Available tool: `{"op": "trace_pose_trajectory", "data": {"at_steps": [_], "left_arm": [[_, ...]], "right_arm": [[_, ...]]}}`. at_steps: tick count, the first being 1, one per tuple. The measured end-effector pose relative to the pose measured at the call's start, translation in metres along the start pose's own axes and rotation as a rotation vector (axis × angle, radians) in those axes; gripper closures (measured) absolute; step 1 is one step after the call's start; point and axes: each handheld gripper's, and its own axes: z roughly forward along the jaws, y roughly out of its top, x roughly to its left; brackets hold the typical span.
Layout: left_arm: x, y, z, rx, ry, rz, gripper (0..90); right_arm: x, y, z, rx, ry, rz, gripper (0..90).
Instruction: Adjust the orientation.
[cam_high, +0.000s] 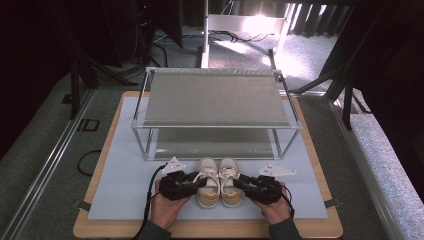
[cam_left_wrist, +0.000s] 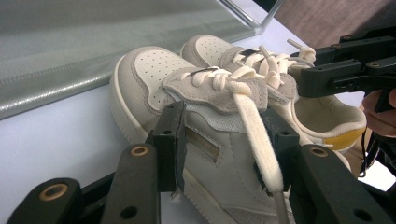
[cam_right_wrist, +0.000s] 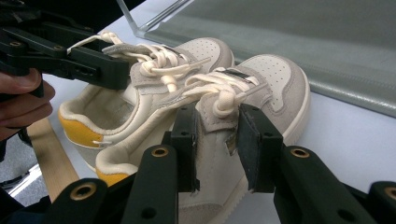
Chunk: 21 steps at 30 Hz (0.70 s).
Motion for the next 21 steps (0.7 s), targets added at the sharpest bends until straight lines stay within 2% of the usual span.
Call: {"op": "trace_pose_trajectory", "data": {"at_steps": [21], "left_arm": [[0.0, 0.011, -0.002, -0.026, -0.004, -0.001, 58.2]], "right_arm": [[0.0, 0.011, -0.004, -0.03, -0.006, -0.009, 69.3]]}}
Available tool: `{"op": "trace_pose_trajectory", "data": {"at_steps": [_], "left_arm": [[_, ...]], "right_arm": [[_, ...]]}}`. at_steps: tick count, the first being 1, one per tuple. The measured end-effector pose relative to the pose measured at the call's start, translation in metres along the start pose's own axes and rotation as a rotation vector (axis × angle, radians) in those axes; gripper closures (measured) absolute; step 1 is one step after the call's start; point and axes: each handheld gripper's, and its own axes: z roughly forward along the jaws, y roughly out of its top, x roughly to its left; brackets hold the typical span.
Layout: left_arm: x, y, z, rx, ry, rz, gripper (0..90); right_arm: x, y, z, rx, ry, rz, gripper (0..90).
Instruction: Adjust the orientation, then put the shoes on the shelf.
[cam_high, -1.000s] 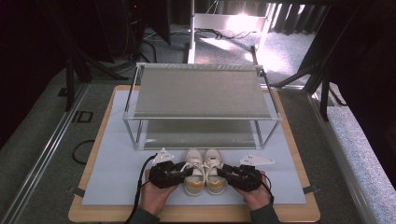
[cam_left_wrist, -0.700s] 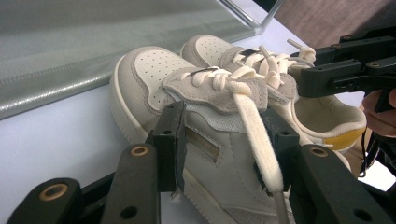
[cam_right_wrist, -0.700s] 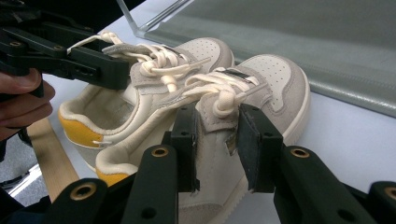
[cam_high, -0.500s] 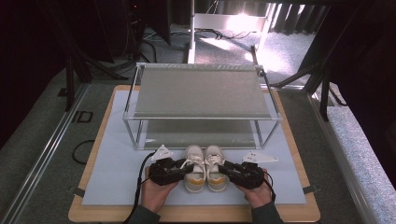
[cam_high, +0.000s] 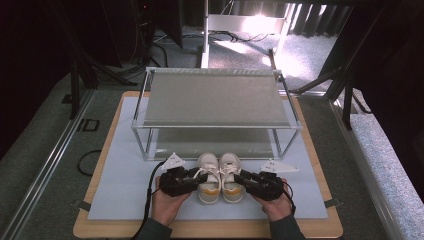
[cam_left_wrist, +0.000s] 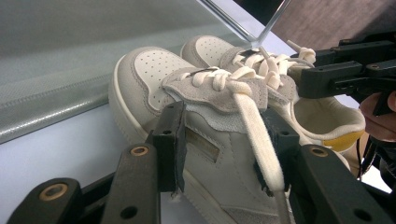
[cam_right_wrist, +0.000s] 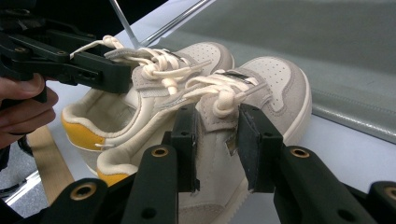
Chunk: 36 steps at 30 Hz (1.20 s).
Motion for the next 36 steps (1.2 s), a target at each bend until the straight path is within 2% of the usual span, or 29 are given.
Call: {"op": "trace_pose_trajectory", "data": {"at_steps": [30, 36], "left_arm": [[0.002, 0.015, 0.008, -0.037, 0.015, -0.011, 58.2], [0.005, 0.017, 0.011, -0.047, 0.016, -0.025, 58.2]], "right_arm": [[-0.01, 0.015, 0.001, -0.033, -0.02, -0.007, 69.3], [-0.014, 0.017, 0.003, -0.041, -0.02, -0.002, 69.3]]}}
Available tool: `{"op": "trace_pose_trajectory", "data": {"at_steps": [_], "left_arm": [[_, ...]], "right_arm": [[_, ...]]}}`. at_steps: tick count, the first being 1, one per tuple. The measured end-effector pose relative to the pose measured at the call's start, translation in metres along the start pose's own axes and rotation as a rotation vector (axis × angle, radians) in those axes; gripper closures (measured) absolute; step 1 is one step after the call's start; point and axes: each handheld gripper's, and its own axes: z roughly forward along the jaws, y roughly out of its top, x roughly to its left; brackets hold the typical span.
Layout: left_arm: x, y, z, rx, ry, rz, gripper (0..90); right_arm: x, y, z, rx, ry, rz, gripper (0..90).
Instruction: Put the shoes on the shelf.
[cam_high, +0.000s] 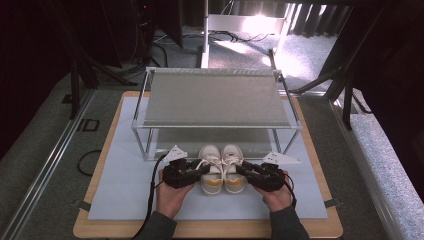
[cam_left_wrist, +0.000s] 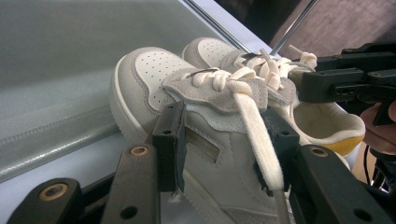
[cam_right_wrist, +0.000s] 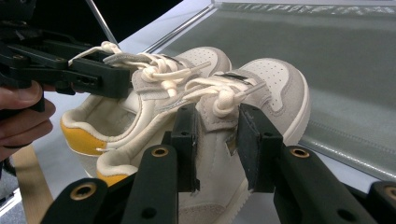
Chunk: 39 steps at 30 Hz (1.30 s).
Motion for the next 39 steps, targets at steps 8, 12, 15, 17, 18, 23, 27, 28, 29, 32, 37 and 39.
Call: {"op": "trace_pose_trajectory", "data": {"at_steps": [8, 12, 15, 17, 18, 23, 27, 28, 29, 32, 37, 39], "left_arm": [[0.003, 0.006, 0.004, -0.009, 0.005, -0.006, 58.2], [0.005, 0.007, 0.007, -0.015, 0.005, -0.006, 58.2], [0.006, 0.009, 0.009, -0.016, 0.009, -0.007, 58.3], [0.006, 0.01, 0.01, -0.02, 0.013, -0.007, 58.2], [0.006, 0.011, 0.01, -0.02, 0.014, -0.007, 58.3], [0.009, 0.013, 0.014, -0.022, 0.019, -0.006, 58.3], [0.011, 0.014, 0.017, -0.023, 0.026, -0.003, 58.3], [0.011, 0.015, 0.017, -0.021, 0.027, 0.0, 58.3], [0.011, 0.015, 0.018, -0.023, 0.028, 0.0, 58.3], [0.013, 0.016, 0.02, -0.032, 0.032, 0.0, 58.3], [0.014, 0.017, 0.022, -0.054, 0.041, 0.003, 58.4], [0.016, 0.017, 0.024, -0.059, 0.045, -0.001, 58.3]], "right_arm": [[-0.006, 0.003, 0.003, -0.01, 0.0, 0.01, 69.4], [-0.009, 0.004, 0.004, -0.015, -0.004, 0.017, 69.4], [-0.011, 0.005, 0.005, -0.016, -0.005, 0.022, 69.4], [-0.012, 0.006, 0.006, -0.02, -0.006, 0.024, 69.4], [-0.013, 0.006, 0.007, -0.021, -0.006, 0.026, 69.4], [-0.017, 0.006, 0.009, -0.027, -0.009, 0.037, 69.4], [-0.018, 0.007, 0.012, -0.024, -0.016, 0.035, 69.4], [-0.018, 0.007, 0.012, -0.024, -0.018, 0.035, 69.4], [-0.019, 0.007, 0.013, -0.023, -0.019, 0.035, 69.4], [-0.02, 0.009, 0.015, -0.027, -0.024, 0.033, 69.4], [-0.022, 0.011, 0.017, -0.035, -0.028, 0.033, 69.4], [-0.024, 0.011, 0.019, -0.04, -0.029, 0.033, 69.4]]}}
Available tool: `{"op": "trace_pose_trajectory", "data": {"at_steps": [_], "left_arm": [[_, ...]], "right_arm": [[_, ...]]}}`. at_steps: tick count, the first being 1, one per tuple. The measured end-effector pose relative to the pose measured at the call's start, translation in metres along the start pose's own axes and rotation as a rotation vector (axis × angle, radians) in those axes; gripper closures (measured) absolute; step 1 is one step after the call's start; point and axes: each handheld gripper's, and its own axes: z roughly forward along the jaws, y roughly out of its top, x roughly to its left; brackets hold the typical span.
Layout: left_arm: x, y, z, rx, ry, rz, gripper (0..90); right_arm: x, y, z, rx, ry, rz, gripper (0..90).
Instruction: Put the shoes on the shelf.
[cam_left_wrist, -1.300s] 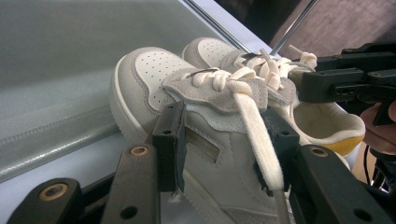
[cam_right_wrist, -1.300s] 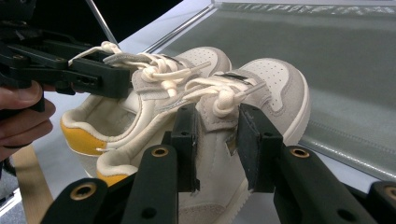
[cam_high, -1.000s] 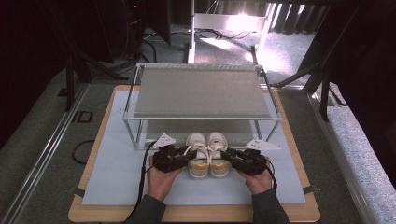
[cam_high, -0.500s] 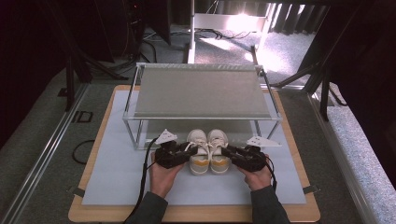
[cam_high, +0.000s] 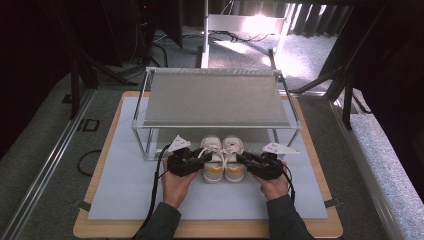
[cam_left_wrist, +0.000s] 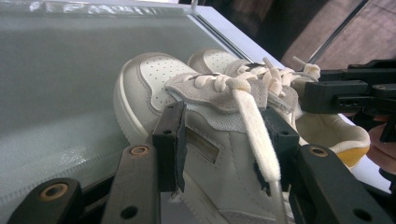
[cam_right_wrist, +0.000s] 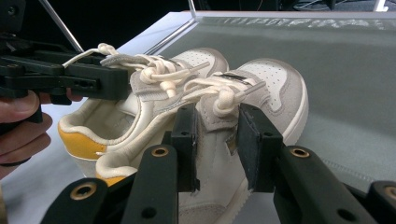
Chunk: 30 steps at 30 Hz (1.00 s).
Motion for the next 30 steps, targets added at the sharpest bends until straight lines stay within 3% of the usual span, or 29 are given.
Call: {"op": "trace_pose_trajectory", "data": {"at_steps": [18, 24, 30], "left_arm": [[0.012, 0.002, 0.013, -0.02, 0.024, -0.02, 58.5], [0.013, 0.002, 0.019, -0.034, 0.031, -0.046, 58.5], [0.015, 0.003, 0.023, -0.04, 0.037, -0.04, 58.5]], "right_arm": [[-0.011, 0.002, 0.017, 0.001, -0.012, 0.022, 69.4], [-0.014, 0.002, 0.02, -0.004, -0.023, 0.033, 69.4], [-0.018, 0.002, 0.022, -0.013, -0.028, 0.039, 69.4]]}}
